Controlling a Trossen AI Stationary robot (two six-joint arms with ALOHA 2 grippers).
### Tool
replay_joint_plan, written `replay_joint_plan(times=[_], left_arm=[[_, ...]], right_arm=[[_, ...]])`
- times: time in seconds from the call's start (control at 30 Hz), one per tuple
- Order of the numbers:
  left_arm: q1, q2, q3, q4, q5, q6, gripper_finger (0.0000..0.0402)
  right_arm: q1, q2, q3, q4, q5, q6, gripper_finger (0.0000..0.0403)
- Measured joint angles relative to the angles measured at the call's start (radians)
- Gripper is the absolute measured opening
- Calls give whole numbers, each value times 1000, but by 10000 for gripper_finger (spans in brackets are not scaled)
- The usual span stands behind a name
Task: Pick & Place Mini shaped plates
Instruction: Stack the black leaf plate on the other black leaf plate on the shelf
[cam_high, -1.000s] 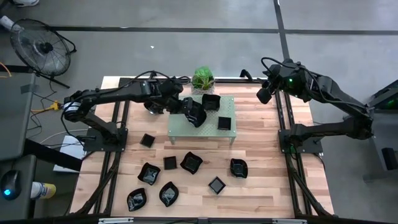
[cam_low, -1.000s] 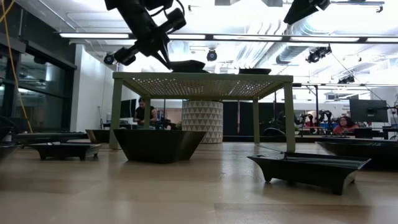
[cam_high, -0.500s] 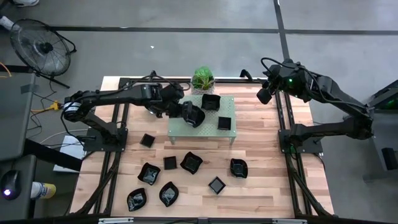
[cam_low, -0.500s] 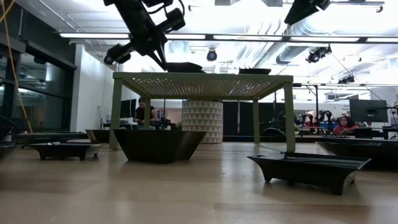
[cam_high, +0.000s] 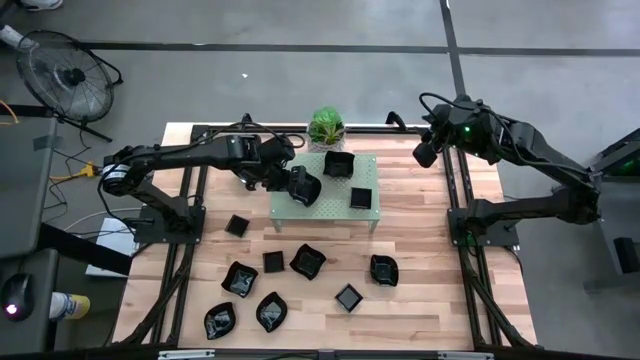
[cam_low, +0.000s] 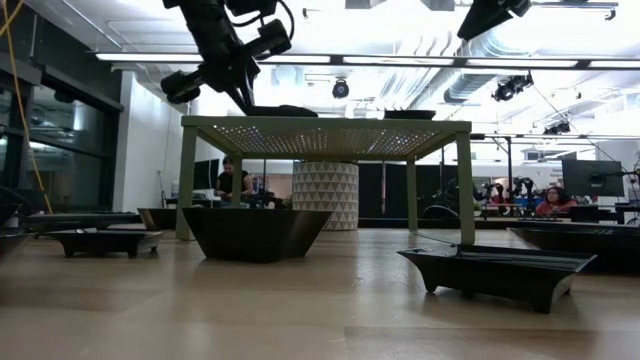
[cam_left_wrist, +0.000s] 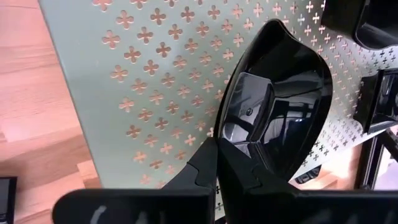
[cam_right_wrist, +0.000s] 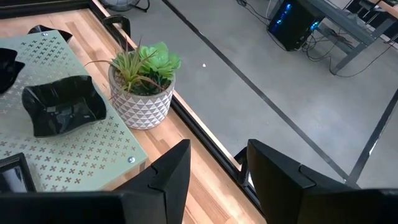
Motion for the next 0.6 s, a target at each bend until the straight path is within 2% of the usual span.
replay_joint_plan(times=[0.6], left_arm=[[0, 0, 0, 37, -5, 31, 11]], right_arm=[[0, 0, 0, -5, -13, 0, 154]])
